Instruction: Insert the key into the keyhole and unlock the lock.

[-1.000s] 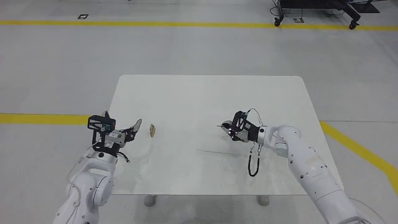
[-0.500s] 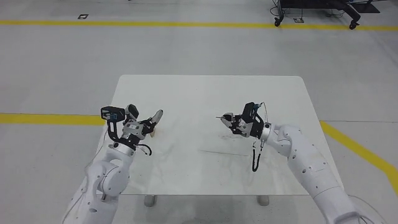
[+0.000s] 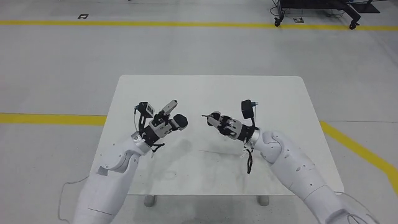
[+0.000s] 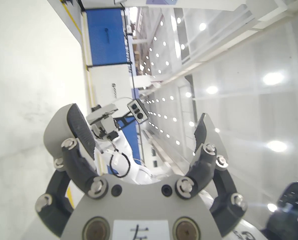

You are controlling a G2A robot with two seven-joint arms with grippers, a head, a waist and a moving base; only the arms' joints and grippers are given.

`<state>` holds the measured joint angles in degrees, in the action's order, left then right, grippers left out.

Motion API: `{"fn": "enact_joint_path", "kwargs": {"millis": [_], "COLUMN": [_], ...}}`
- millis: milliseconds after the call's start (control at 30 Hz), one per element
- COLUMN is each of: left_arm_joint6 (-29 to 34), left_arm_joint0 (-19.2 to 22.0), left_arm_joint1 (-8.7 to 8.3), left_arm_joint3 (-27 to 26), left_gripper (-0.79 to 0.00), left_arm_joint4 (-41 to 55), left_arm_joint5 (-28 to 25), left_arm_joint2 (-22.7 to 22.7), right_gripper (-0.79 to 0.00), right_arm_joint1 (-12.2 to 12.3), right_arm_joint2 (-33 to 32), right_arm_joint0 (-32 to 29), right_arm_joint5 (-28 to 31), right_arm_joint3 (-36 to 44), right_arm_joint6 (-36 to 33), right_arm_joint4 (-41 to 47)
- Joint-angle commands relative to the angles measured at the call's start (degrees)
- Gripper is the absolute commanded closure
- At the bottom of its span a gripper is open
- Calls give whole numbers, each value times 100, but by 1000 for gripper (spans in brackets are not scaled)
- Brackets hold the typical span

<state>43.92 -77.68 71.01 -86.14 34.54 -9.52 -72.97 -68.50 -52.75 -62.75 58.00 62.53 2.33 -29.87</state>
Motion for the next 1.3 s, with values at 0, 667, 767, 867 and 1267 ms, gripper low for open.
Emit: {"fn": "enact_joint_path", "kwargs": {"millis": [0,667,767,867,1267], "left_arm_joint6": [249,-1312,-1389,-1458,-1683], "left_arm_joint0": [122,-160,-129,-90,-27], "left_arm_joint1": [20,-13,-19,-26,-37], "left_arm_joint3": [192,-345,-284,-213,-95], "left_gripper": [-785,-379,-372,-369,-299], "left_arm_joint4": [170,-3916,-4000,-4167,-4717], "left_arm_joint5": [-166,-2089,-2076,-2070,-2210], "left_arm_joint2": [97,478,464,459,581], "right_gripper": [0,0,0,0,0], "right_arm_joint1": [27,169,170,175,232], "right_arm_joint2": [106,675,629,592,668], "right_arm_joint0": [67,399,305,258,304], "right_arm_joint5": [0,0,-190,-220,-262], "right_arm_joint3": [-8,-226,-93,-45,115], "right_arm_joint6": [-220,-2343,-2251,-2275,-3453], "right_arm_joint4": [454,2515,2459,2507,3545]}}
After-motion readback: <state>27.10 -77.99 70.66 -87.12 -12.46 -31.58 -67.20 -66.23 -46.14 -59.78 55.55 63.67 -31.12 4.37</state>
